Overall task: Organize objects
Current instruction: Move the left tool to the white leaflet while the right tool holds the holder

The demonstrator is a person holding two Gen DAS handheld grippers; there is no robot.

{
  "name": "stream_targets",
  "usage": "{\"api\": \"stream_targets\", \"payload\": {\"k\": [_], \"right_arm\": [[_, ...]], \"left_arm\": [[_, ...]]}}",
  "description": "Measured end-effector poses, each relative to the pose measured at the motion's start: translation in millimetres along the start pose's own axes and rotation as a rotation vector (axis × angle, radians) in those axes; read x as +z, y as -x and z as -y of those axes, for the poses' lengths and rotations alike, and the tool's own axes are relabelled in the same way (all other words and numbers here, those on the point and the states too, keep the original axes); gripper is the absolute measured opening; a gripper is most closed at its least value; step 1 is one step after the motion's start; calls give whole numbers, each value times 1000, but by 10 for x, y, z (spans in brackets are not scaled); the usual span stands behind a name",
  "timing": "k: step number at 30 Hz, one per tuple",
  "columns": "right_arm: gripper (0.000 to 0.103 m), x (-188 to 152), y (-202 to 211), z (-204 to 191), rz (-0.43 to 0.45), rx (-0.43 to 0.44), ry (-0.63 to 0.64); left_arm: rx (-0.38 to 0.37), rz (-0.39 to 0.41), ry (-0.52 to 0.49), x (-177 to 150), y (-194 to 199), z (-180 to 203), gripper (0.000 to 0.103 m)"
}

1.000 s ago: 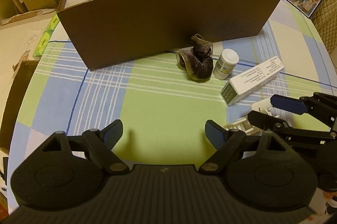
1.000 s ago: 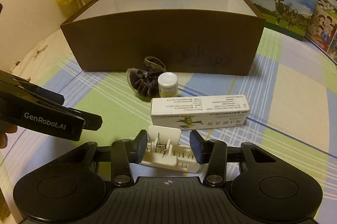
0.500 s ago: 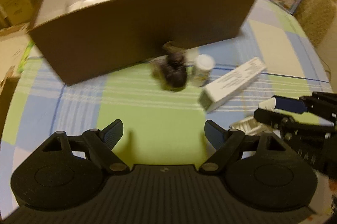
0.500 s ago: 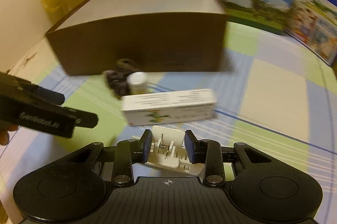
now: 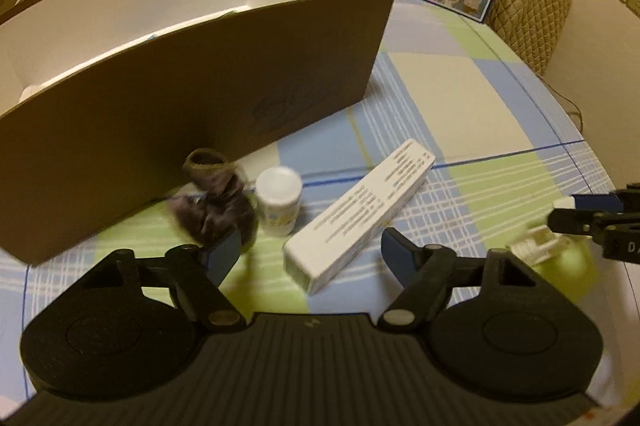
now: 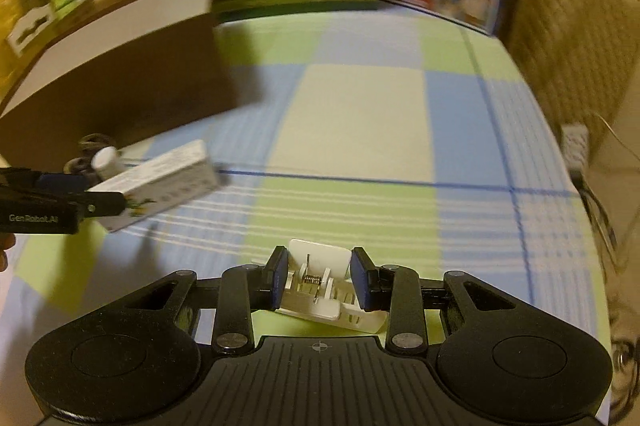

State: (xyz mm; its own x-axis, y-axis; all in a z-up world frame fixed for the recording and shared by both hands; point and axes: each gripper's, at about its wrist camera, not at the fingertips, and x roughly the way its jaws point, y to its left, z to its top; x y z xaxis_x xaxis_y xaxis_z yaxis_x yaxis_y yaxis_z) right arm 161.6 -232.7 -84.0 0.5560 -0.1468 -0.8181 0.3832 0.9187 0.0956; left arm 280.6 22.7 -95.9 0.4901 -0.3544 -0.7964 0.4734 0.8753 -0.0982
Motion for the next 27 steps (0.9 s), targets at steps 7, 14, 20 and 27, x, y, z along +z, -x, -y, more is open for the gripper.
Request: {"api": "stream_targets", "payload": {"k": [7, 14, 20, 27], "right_arm": [[31, 18, 77, 259, 12, -30, -87], [31, 63, 121, 444, 27, -43, -160], [31, 48, 125, 521, 34, -45, -189], [31, 32, 149, 576, 42, -46, -207]], "left_arm": [[-60, -43, -62, 20, -88, 223, 45], [-125, -111, -133, 67, -178, 575, 41], [-84, -137, -173, 210, -252, 729, 41], [-53, -158, -208, 378, -405, 857, 41]]}}
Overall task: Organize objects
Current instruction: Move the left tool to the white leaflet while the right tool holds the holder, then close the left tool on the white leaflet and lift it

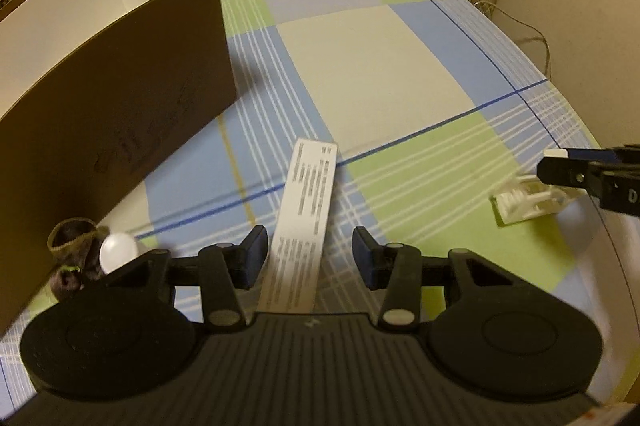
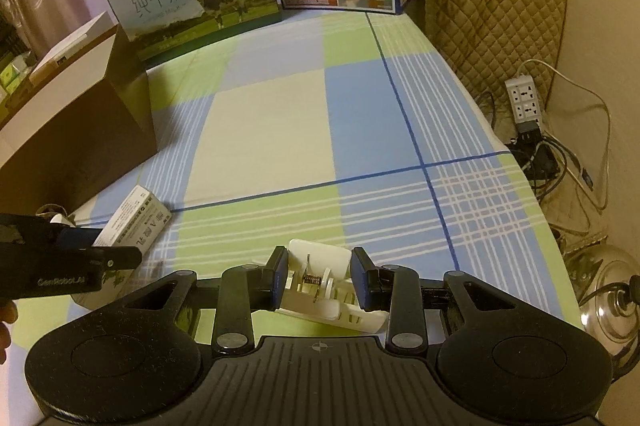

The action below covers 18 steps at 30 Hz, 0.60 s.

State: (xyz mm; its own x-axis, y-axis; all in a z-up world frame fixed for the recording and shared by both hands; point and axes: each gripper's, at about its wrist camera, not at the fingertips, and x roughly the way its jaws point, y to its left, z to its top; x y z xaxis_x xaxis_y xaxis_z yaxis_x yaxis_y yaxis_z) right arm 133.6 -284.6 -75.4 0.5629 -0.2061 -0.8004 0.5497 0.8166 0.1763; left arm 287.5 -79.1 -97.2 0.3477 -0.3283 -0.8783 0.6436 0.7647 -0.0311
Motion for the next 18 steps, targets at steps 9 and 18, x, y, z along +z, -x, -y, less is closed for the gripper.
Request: {"api": "stream_targets", "payload": {"k": [9, 18], "right_arm": [[31, 16, 31, 21, 8, -1, -3], [31, 58, 46, -89, 13, 38, 14]], "left_arm": [[26, -36, -15, 65, -122, 10, 27], [30, -15, 13, -1, 17, -66, 22]]}}
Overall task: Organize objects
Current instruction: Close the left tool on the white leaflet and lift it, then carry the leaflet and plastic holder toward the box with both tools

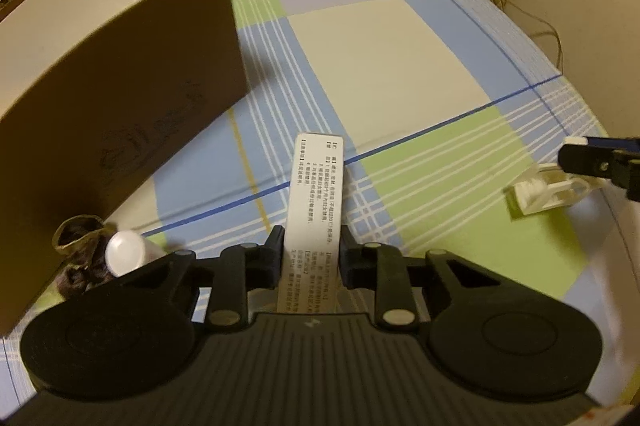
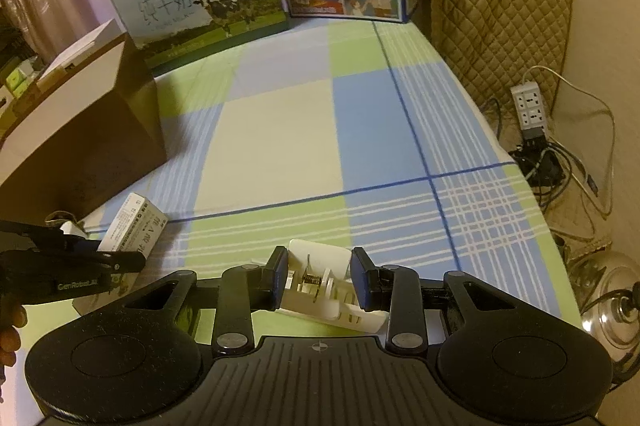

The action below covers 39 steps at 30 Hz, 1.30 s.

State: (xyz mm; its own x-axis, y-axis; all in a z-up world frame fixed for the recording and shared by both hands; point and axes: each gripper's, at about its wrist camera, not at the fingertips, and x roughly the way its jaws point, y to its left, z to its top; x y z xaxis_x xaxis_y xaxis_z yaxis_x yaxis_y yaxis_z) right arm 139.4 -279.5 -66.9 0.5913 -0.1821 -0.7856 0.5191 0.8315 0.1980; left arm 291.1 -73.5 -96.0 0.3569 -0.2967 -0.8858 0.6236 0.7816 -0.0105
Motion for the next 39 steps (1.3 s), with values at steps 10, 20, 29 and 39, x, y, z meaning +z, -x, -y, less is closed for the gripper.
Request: {"api": "stream_targets", "payload": {"k": [10, 20, 29, 39], "right_arm": [[31, 68, 21, -344, 8, 107, 63], [31, 263, 83, -949, 28, 288, 176], [31, 732, 77, -1695, 101, 467, 293], [31, 1366, -178, -2287, 158, 541, 338]], "left_arm": [[16, 103, 117, -109, 622, -275, 22], [121, 195, 262, -256, 1263, -750, 22], [233, 289, 334, -125, 1675, -1199, 22], [292, 370, 338, 341, 1793, -1544, 23]]}}
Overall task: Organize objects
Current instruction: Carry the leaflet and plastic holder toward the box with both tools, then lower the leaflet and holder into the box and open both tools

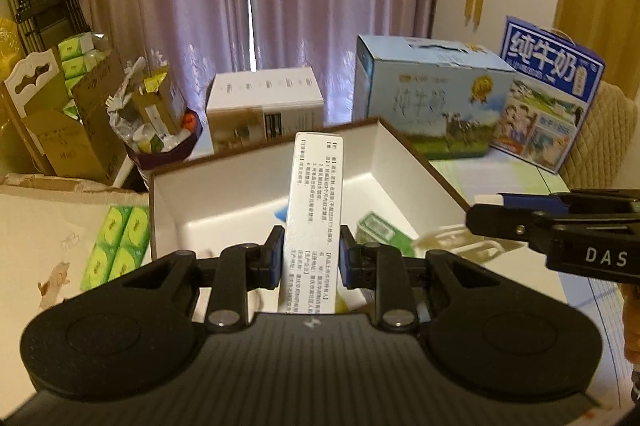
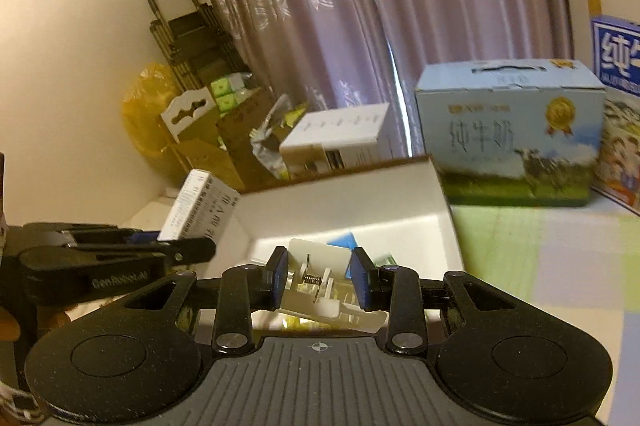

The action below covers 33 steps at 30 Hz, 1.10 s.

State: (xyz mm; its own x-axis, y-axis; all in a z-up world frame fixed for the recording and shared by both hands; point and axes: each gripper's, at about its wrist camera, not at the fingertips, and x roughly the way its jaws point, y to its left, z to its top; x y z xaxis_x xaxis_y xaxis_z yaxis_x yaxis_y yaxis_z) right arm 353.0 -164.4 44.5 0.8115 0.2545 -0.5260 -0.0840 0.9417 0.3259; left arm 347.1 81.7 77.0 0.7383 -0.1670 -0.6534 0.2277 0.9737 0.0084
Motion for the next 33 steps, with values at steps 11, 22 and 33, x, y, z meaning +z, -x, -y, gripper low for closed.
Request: {"api": "stream_targets", "payload": {"k": [11, 22, 33], "right_arm": [[31, 368, -780, 242, -60, -55, -15], [31, 312, -1358, 524, -143, -130, -73], [31, 281, -1531, 610, -163, -157, -73]], "left_arm": [[10, -111, 56, 320, -831, -159, 23], [44, -223, 91, 295, -1563, -307, 23], [59, -285, 106, 271, -2002, -386, 23]]}}
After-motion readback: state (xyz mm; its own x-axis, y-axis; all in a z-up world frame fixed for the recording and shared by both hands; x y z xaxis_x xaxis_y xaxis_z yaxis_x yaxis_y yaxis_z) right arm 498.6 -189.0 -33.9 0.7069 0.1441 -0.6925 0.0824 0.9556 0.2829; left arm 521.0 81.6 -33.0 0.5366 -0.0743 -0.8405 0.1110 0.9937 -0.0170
